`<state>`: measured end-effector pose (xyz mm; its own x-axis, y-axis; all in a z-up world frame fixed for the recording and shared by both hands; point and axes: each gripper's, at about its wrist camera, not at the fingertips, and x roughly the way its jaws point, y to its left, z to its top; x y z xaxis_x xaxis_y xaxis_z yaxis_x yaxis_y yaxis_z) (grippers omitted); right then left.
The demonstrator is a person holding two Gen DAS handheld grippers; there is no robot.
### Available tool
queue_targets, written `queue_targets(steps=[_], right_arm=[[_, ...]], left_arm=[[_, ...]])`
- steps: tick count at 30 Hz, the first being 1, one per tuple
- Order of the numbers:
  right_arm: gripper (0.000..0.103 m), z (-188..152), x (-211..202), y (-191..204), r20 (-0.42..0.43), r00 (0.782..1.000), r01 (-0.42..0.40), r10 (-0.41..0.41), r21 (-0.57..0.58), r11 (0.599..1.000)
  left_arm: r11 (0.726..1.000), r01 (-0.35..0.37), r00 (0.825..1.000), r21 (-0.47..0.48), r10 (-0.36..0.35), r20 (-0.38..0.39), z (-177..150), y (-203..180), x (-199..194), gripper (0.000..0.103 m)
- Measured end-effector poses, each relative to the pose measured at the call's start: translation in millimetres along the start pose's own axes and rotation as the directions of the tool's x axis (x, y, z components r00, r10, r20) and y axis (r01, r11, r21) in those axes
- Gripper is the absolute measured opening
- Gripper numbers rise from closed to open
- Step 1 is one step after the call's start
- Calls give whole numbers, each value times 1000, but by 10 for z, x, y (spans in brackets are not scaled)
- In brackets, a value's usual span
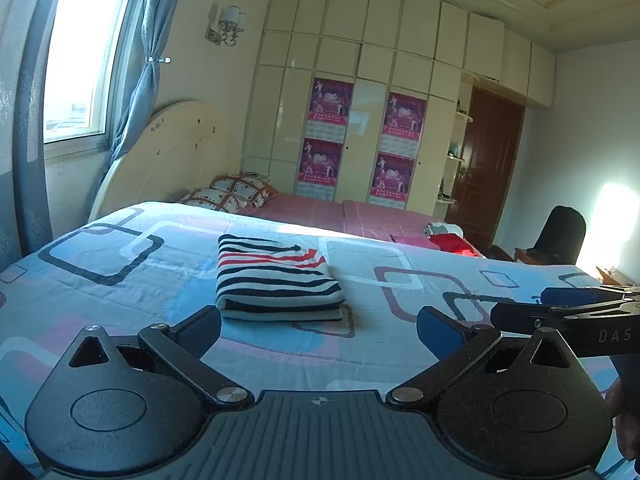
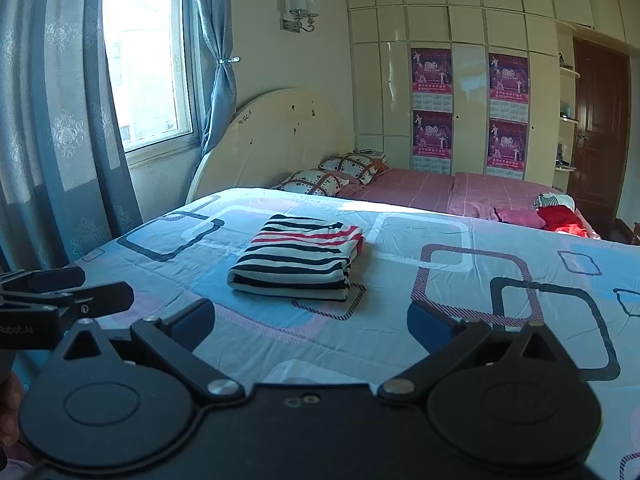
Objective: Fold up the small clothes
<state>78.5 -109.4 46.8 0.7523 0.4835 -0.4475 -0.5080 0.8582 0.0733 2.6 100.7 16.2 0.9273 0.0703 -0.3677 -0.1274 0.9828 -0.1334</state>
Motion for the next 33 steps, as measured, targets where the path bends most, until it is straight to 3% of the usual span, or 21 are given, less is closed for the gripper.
queue_targets(steps=[10,33], right_arm=[[102,-21,27,-59,5,1000,24,-24,22,999],[102,31,57,-11,19,1000,15,-15,-8,1000]], left_arm=[[999,35,999,29,-34,-5,62,-127,118,103],[999,18,1000,26,-18,9,111,-100,105,103]])
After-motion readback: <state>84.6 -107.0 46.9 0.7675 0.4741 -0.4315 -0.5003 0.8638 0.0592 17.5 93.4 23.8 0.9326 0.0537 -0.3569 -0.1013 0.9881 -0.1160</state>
